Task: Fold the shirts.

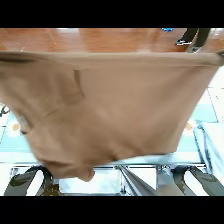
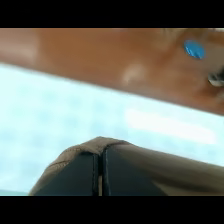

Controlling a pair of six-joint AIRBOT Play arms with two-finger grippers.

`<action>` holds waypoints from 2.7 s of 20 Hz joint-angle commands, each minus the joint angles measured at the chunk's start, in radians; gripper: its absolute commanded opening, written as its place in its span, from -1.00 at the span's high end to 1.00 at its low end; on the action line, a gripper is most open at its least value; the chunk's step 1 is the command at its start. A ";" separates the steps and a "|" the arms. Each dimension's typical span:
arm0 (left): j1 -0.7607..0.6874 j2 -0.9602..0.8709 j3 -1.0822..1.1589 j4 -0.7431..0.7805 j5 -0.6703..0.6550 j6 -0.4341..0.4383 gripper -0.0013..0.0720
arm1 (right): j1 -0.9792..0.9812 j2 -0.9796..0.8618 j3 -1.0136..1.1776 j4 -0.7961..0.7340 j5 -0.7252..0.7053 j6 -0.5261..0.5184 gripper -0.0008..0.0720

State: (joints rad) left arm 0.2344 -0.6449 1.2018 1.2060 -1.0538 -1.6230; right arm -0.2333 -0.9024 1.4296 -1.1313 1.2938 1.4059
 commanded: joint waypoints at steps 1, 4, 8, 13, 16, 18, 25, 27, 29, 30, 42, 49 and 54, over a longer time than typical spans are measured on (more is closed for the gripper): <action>-0.012 -0.216 -0.151 -0.089 0.242 0.019 0.92 | 0.000 -0.249 -0.062 0.126 -0.156 -0.086 0.91; -0.046 -0.504 -0.093 -0.106 0.395 0.021 0.92 | 0.000 -0.503 -0.038 0.241 -0.279 -0.152 0.91; -0.077 -0.877 0.146 -0.167 0.397 0.021 0.92 | 0.022 -0.790 0.130 0.275 -0.341 -0.185 0.91; -0.097 -1.100 0.358 -0.170 0.233 0.020 0.92 | 0.057 -0.970 0.312 0.246 -0.290 -0.101 0.91; -0.081 -1.085 0.359 -0.168 0.171 0.024 0.92 | 0.060 -0.978 0.326 0.230 -0.211 -0.095 0.91; -0.052 -1.050 0.359 -0.167 0.083 0.105 0.92 | 0.039 -0.976 0.340 0.223 -0.077 -0.076 0.91; -0.006 -0.990 0.246 -0.167 -0.204 0.228 0.92 | 0.030 -0.973 0.262 0.055 0.141 -0.032 0.91; -0.007 -0.990 0.164 -0.167 -0.209 0.228 0.92 | 0.029 -0.975 0.200 0.058 0.129 -0.033 0.91; -0.002 -0.990 0.099 -0.166 -0.212 0.229 0.92 | 0.029 -0.975 0.160 0.058 0.114 -0.034 0.91; 0.001 -0.992 0.078 -0.167 -0.211 0.237 0.92 | 0.029 -0.975 0.151 0.058 0.105 -0.033 0.91; 0.235 -0.649 -0.202 -0.090 -0.342 0.227 -0.42 | -0.215 -0.632 -0.124 -0.033 0.089 0.053 -0.16; 0.493 -0.201 -0.847 -0.262 -0.243 0.274 -0.43 | -0.283 -0.126 -0.885 0.389 -0.158 -0.226 -0.15; 0.440 -0.220 -0.877 -0.285 -0.220 0.226 -0.42 | -0.283 -0.079 -0.945 0.397 -0.109 -0.249 -0.15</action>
State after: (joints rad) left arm 0.6804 -0.8841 0.3714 0.9375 -1.3025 -1.3682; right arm -0.5125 -1.0267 0.5468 -0.7746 1.1828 1.1873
